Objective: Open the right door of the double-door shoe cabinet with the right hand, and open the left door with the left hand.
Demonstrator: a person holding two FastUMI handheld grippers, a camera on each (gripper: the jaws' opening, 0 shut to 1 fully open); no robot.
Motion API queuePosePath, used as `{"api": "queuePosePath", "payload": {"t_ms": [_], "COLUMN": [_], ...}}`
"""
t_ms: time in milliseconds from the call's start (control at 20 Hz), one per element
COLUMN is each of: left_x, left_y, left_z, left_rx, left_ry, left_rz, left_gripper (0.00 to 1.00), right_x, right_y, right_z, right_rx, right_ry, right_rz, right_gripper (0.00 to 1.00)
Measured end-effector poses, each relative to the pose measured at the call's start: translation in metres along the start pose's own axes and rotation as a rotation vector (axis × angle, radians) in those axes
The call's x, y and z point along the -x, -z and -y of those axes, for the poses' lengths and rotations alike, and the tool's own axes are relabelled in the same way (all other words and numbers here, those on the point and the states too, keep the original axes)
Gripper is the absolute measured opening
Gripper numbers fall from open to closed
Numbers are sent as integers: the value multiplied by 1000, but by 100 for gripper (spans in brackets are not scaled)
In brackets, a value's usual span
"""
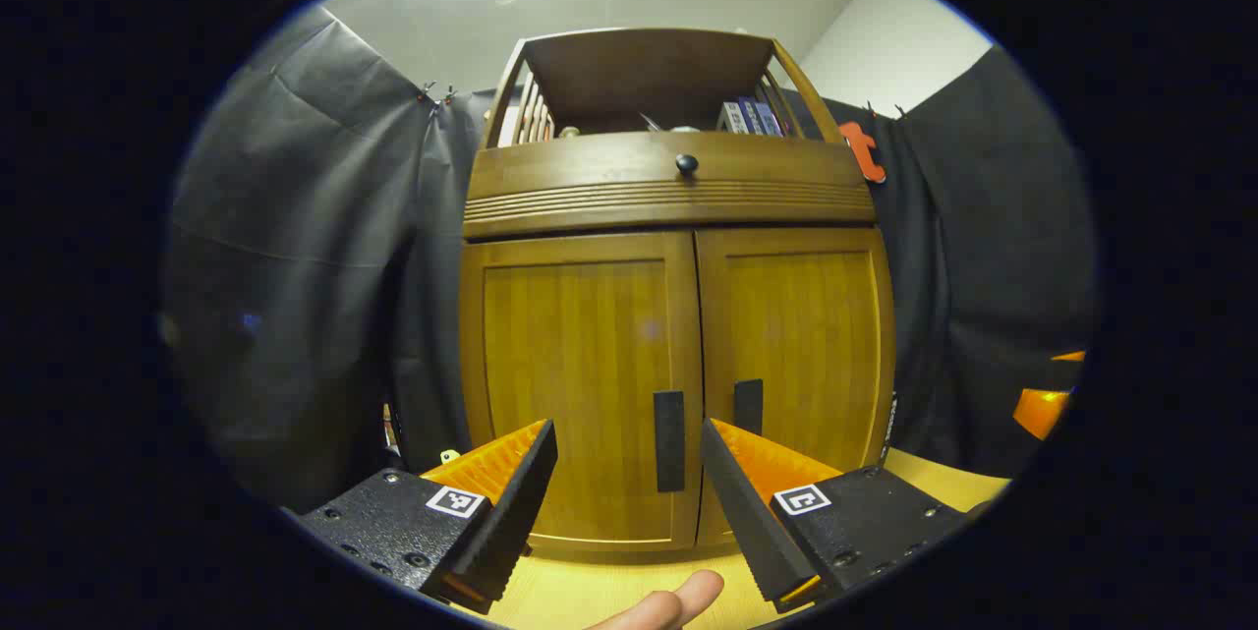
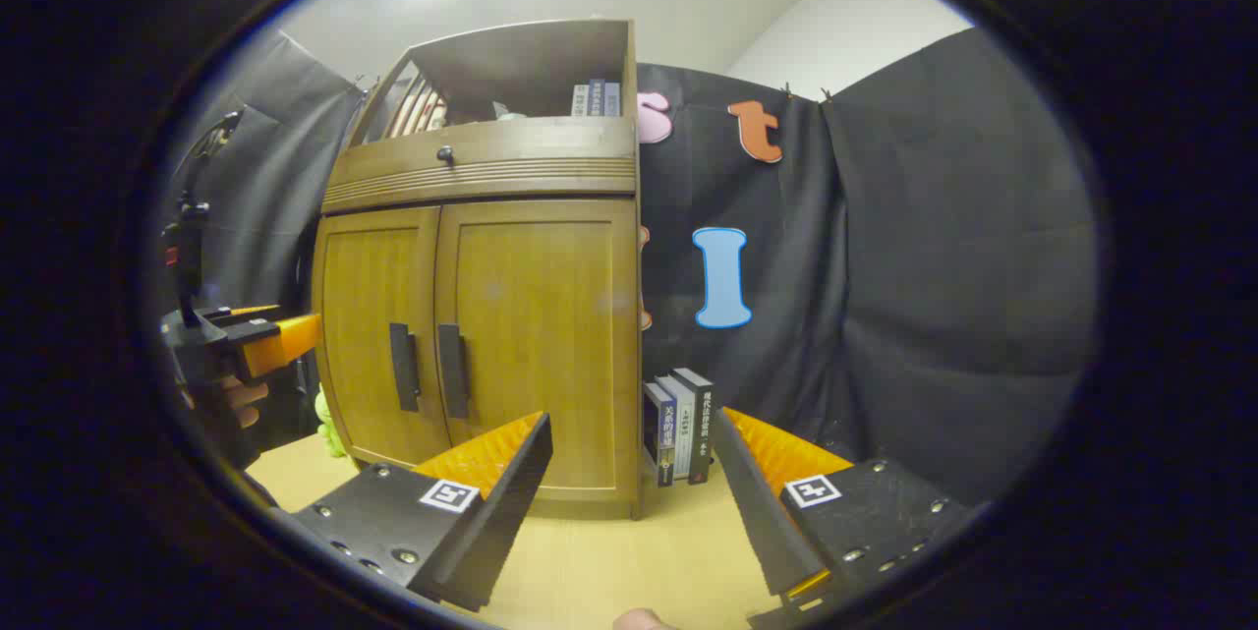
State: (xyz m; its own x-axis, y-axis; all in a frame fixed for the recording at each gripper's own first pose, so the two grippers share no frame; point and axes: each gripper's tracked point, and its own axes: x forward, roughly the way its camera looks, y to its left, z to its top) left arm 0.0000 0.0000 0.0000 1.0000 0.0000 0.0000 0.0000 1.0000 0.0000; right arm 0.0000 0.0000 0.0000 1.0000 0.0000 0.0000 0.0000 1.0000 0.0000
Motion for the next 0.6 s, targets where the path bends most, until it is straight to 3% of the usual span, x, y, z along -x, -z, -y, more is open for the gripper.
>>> {"api": "queuePosePath", "payload": {"t_ms": [100,250,350,550,600], "left_x": [3,4,6,7,6], "left_y": [4,3,5,10,9], "left_z": [1,-15,-8,-7,-7], "left_rx": [21,11,54,90,86], "left_ry": [42,28,72,122,130], "left_rz": [-26,-29,-44,-71,-70], "left_gripper": [92,92,90,89,94], "right_x": [5,1,-3,-8,-8], "right_y": [-7,-13,-16,-16,-16], "right_z": [-7,-11,-11,-28,-31], "right_rx": [-19,-55,-63,-102,-96], "right_ry": [3,23,52,27,23], "right_rz": [9,6,-2,-16,-18], "right_gripper": [96,96,96,96,97]}}
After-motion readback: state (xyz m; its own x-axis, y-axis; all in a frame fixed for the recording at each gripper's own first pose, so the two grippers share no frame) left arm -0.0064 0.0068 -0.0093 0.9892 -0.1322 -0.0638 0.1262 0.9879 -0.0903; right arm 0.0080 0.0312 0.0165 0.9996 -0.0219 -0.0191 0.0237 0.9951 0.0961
